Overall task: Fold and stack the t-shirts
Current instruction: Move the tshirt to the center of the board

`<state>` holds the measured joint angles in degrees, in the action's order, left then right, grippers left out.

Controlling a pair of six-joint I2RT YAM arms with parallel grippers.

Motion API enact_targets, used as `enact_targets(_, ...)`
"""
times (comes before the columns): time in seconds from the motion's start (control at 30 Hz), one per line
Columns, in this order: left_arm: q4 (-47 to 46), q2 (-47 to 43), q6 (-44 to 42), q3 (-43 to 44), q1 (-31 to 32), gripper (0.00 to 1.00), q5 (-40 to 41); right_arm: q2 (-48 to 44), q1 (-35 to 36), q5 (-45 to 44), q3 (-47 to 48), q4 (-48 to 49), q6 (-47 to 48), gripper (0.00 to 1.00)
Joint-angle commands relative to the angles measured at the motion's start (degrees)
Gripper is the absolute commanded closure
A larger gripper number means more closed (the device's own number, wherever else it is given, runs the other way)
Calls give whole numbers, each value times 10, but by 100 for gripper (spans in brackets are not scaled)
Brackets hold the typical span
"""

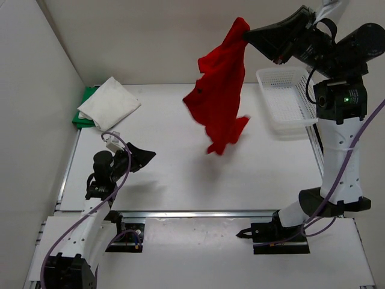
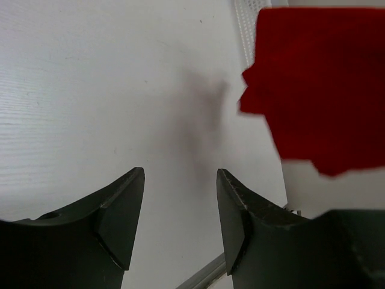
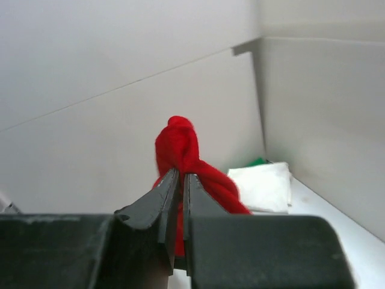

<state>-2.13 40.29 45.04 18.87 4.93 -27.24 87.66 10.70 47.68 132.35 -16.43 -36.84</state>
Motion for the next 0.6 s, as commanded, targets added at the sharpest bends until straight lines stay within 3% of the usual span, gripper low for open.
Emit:
enact_targets(0.0, -14, -18, 14, -25, -11, 38, -20, -13, -11, 77, -62, 103, -49, 100)
enact_targets(0.07, -23, -26, 23, -40, -18, 37, -18, -30, -27, 120, -143, 159, -63, 100)
enact_targets(0.17, -23, -35, 16, -57, -28, 37, -8, -82, -70, 163, -389, 318, -130, 100)
enact_targets(0.27, -21, -38, 12, -70, -35, 37, -4, -101, -96, 143, -573, 335, -84, 100)
enact_targets(0.33, -16, -39, 8, -70, -35, 37, 1, -56, -106, 130, -644, 330, -42, 100)
enact_targets(0.43, -12, -36, -6, -72, -34, 37, 8, 23, -133, 85, -684, 348, -12, 100)
enact_targets(0.57, 5, -32, -26, -66, -22, 37, 18, 89, -130, 16, -625, 245, 21, 99)
